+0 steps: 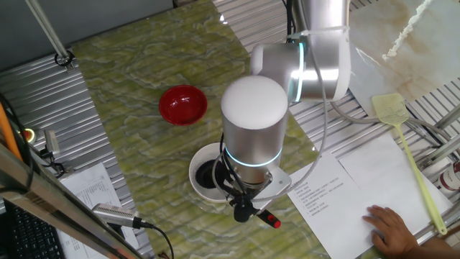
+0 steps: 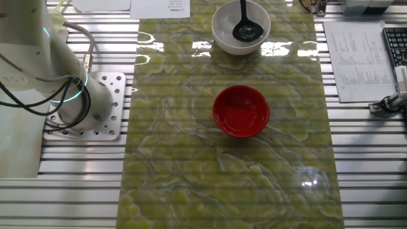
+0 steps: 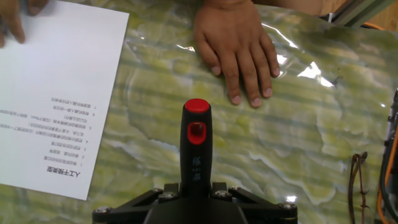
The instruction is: Scoop water with a large spoon from one bowl to another
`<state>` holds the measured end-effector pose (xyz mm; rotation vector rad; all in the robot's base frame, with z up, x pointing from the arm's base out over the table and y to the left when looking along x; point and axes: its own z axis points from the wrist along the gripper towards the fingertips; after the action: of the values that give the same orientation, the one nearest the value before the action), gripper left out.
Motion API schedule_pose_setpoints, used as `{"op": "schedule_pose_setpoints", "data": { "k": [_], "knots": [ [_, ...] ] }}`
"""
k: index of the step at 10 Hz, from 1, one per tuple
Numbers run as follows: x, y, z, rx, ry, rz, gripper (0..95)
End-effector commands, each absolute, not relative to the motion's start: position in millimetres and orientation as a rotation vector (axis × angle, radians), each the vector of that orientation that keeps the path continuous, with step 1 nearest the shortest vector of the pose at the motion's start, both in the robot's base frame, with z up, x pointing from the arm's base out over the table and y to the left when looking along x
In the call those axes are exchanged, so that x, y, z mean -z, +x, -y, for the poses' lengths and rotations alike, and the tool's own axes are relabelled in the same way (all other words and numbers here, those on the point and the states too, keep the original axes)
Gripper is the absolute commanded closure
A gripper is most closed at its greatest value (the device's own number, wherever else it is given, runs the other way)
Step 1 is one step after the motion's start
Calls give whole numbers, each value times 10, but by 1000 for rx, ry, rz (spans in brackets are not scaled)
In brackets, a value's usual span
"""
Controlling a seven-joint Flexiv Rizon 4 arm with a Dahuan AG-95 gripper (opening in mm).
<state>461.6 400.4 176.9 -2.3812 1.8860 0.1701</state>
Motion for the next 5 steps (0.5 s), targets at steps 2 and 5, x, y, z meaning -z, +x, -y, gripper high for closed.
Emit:
{"op": "schedule_pose_setpoints", "data": {
  "k": [2,5],
  "knots": [
    [-1831,4600,-4000,-180,-2380,-1899,950],
    [-1925,4591,-3993,-182,-2384,-1901,950]
  ]
}}
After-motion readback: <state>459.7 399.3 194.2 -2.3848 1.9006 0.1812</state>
